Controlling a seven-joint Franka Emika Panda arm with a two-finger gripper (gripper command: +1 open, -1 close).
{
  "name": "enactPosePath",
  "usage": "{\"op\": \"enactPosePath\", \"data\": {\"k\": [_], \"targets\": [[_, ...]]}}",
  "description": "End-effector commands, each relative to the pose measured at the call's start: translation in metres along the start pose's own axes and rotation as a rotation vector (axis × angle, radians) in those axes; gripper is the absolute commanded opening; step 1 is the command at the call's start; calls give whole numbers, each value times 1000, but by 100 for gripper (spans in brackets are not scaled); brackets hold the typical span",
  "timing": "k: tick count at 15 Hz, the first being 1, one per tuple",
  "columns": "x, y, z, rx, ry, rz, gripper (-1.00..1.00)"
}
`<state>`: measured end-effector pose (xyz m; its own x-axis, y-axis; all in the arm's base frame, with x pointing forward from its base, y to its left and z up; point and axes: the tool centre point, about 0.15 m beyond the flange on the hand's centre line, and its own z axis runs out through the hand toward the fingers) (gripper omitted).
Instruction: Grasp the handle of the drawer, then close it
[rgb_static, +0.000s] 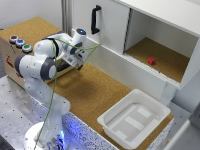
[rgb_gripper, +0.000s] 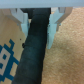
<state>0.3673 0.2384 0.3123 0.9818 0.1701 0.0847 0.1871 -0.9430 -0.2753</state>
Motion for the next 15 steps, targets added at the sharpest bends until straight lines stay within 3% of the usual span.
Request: {"op": "enactPosePath", "data": {"k": [1,10,11,15], "targets": [[5,-52,33,11,-28,-39,-100],[18,-101,33,41,-38,-116,-100],[18,-108,31,44,-36,-127,100],[19,-118,1,99,-2,-114,100]]}}
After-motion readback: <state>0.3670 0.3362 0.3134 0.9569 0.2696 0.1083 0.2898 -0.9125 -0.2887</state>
